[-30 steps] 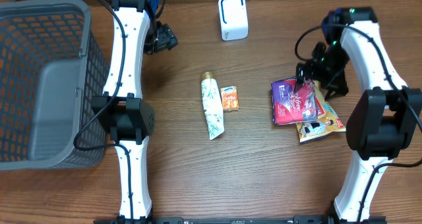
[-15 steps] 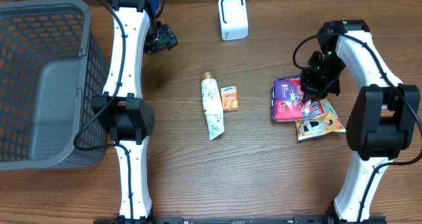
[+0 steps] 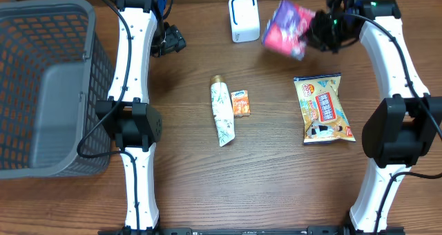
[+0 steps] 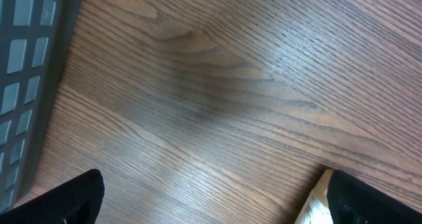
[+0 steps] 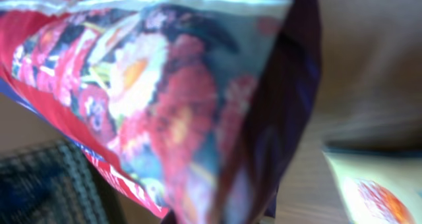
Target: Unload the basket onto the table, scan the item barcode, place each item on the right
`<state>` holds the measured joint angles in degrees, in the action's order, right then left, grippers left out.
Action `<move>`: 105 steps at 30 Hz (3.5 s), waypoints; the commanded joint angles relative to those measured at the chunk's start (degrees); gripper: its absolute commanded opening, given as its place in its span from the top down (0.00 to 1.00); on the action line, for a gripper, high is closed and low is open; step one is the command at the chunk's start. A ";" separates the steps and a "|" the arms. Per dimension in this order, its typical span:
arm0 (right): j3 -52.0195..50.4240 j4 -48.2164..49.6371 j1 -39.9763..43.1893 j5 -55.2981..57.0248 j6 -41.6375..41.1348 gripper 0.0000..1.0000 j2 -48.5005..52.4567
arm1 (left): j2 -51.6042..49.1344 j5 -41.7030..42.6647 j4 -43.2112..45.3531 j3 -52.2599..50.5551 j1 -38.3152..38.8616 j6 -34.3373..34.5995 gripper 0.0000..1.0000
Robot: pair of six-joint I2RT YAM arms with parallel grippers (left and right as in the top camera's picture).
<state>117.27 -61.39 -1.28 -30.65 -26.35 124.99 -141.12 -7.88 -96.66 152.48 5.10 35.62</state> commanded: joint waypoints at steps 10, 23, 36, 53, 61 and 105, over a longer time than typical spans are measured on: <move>1.40 34.69 -10.84 -3.69 -33.07 0.96 7.06 | 2.05 0.44 -0.15 0.50 -0.22 -0.92 0.00; 1.40 37.40 -12.26 5.14 -34.97 0.96 8.35 | 2.05 0.44 -0.15 0.50 -0.22 -0.92 0.00; 1.77 36.63 -12.59 7.48 -32.15 0.96 8.31 | 2.05 0.44 -0.15 0.50 -0.22 -0.92 0.00; 13.07 -2.16 20.13 13.27 -23.28 0.96 -1.60 | 2.05 0.44 -0.15 0.50 -0.22 -0.92 0.00; 7.34 -6.40 38.23 17.99 -12.66 0.96 -1.53 | 2.05 0.44 -0.15 0.50 -0.22 -0.92 0.00; 8.15 -2.80 48.92 -15.67 8.50 0.16 -1.99 | 2.05 0.44 -0.15 0.50 -0.22 -0.92 0.00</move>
<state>123.57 -62.96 51.31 -30.09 -22.00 124.79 -141.12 -7.64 -96.66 152.48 5.10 35.62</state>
